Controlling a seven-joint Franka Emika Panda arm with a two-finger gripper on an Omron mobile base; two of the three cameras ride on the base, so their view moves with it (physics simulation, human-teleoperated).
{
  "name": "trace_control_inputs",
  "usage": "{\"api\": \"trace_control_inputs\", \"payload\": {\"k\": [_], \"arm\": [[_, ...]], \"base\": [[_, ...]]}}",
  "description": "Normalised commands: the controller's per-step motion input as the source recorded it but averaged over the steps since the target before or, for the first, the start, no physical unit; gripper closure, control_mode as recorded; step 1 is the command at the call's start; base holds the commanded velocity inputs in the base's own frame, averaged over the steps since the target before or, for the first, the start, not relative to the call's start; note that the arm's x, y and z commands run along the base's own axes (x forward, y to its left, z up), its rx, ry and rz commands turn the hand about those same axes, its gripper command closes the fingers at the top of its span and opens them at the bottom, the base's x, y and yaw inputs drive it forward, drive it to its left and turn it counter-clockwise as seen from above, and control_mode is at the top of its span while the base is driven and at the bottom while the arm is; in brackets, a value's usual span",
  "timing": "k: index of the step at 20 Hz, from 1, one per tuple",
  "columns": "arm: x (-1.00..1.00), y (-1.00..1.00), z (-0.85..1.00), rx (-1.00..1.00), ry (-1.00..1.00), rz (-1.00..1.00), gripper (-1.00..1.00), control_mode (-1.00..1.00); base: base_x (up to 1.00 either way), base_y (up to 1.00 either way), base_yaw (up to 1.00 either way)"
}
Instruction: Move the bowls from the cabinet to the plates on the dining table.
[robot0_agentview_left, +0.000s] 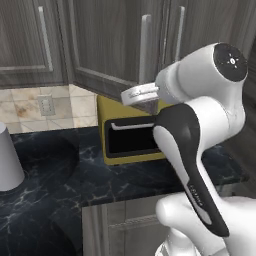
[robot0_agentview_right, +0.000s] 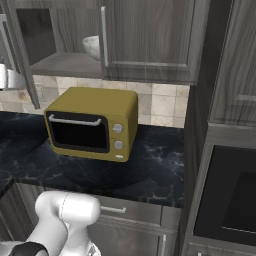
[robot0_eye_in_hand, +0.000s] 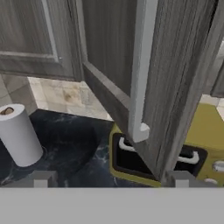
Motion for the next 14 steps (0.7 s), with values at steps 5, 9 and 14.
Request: {"api": "trace_control_inputs", "payload": {"k": [5, 9, 14], "arm": [[-0.81, -0.30, 0.00, 0.05, 0.00, -0.14, -1.00, -1.00], [-0.72, -0.50, 0.08, 0.12, 0.00, -0.18, -1.00, -1.00], [-0.45, -0.70, 0.13, 0.19, 0.02, -0.11, -1.00, -1.00]], "base": [[0.00, 0.00, 0.00], [0.00, 0.00, 0.00], [0.00, 0.00, 0.00]]}}
